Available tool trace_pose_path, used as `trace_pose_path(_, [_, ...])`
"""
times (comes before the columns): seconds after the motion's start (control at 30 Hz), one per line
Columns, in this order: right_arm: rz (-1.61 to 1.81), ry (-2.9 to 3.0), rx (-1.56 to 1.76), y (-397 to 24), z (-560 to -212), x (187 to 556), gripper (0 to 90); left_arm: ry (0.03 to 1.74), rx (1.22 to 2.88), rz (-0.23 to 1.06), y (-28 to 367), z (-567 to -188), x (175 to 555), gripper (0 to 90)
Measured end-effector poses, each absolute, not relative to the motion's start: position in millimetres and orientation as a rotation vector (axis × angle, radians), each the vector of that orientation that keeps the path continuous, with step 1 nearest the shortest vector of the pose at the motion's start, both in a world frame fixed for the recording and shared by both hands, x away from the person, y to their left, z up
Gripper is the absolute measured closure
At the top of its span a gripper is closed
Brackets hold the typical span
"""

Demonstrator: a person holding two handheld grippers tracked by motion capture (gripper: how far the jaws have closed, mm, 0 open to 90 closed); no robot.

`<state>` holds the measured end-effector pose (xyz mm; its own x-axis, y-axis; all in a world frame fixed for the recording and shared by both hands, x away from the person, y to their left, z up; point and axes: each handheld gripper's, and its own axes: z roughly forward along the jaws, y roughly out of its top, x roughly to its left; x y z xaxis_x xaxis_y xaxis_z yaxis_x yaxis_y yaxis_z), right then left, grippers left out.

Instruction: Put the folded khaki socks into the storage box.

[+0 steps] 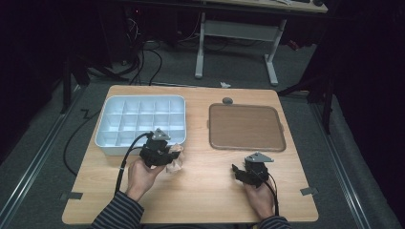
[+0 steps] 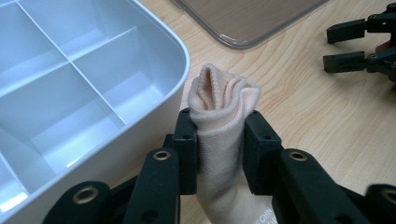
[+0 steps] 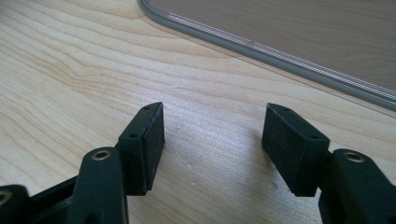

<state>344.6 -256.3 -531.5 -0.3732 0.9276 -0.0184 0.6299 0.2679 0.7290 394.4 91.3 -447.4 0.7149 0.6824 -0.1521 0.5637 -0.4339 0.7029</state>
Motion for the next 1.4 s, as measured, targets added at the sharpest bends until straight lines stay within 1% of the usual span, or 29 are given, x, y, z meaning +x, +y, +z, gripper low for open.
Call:
trace_pose_path(0.37, [0.894, 2.099, 1.405, -256, -532, 345, 39.1, 0.961, 2.118, 0.225, 103, -433, 398, 70.3])
trace_pose_path(0.47, [0.895, 2.102, 1.404, -256, -532, 345, 38.6, 0.973, 2.106, 0.211, 107, -431, 400, 70.3])
trace_pose_path(0.87, [0.895, 2.103, 1.403, -256, -532, 345, 38.6, 0.987, 2.126, 0.216, 116, -416, 411, 70.2])
trace_pose_path(1.4, [0.894, 2.103, 1.402, -256, -532, 345, 38.6, 1.041, 2.100, 0.221, 141, -409, 426, 70.2])
